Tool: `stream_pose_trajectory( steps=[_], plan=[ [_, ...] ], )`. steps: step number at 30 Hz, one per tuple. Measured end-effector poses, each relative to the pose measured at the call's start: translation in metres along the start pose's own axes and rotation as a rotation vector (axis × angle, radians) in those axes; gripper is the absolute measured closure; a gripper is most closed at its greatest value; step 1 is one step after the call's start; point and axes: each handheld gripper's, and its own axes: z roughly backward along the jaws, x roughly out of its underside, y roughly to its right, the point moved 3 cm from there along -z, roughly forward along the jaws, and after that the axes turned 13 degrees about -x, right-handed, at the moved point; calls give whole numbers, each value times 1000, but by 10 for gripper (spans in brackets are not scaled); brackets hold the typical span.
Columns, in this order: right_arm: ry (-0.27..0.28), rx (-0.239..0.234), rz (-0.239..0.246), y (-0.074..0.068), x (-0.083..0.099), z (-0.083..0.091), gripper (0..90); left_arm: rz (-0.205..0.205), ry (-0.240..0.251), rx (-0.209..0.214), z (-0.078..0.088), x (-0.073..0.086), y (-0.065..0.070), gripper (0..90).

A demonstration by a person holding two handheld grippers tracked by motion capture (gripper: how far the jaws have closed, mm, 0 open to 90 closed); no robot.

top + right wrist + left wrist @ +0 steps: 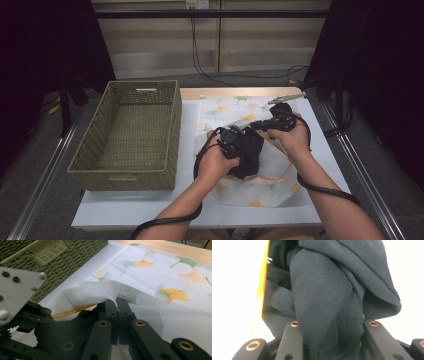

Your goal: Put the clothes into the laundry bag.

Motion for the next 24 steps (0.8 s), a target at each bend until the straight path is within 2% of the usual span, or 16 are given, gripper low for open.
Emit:
stream_pose_trajectory(
  steps=[3, 11, 12, 19, 21, 22, 24],
  plan=[
    [1, -1, 0, 0, 0, 0, 900, -2, -1, 2, 1, -2, 0, 666],
    [4, 3, -1, 0, 0, 2, 900, 26, 9, 14, -1, -7, 3, 665],
    [5, 1, 0, 0, -1, 2, 900, 40, 13, 20, -2, -8, 3, 665],
    [7, 2, 4, -1, -2, 3, 900, 64, 18, 10, -4, -11, -1, 665],
    [7, 2, 3, -1, -2, 3, 900, 81, 24, 15, -5, -12, -2, 665],
    [6, -1, 4, -1, -3, 3, 900, 95, 34, 3, -5, -14, -3, 665],
    [6, -2, 6, -2, -3, 3, 900, 97, 32, 4, -5, -15, -4, 665]
  ],
)
